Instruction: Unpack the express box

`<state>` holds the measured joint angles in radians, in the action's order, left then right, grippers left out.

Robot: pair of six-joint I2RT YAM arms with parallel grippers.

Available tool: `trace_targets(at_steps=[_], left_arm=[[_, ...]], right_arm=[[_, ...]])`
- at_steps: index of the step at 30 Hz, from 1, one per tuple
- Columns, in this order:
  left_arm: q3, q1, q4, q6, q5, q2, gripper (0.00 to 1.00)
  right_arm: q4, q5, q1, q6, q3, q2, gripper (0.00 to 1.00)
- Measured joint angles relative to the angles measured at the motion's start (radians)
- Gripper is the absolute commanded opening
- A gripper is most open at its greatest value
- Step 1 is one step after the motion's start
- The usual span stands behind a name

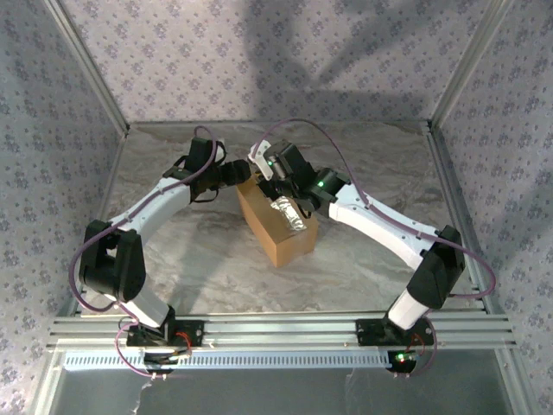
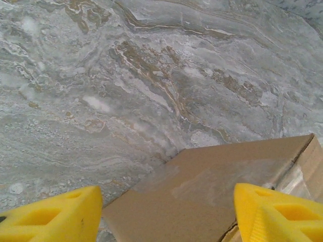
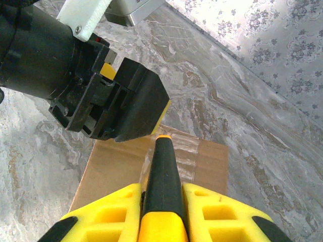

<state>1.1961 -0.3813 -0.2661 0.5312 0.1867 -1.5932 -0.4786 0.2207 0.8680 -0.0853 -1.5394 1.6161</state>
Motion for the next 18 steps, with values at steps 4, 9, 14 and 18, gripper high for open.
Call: trace_targets(at_steps=[4,9,14,18], left_arm=[[0.0,0.0,0.0,-0.015,0.03,0.0,0.67],[0.001,0.003,0.0,-0.03,0.06,0.0,0.67],[0.003,0.002,-0.001,-0.045,0.093,0.0,0.65],[0.004,0.002,-0.003,-0.053,0.118,0.0,0.64]], right_arm=[[-0.003,0.0,-0.001,0.0,0.006,-0.008,0.0],[-0.003,-0.002,-0.002,0.0,0.014,-0.014,0.0],[-0.001,-0.004,-0.003,0.0,0.019,-0.019,0.0],[0.0,-0.007,-0.006,0.0,0.019,-0.019,0.0]])
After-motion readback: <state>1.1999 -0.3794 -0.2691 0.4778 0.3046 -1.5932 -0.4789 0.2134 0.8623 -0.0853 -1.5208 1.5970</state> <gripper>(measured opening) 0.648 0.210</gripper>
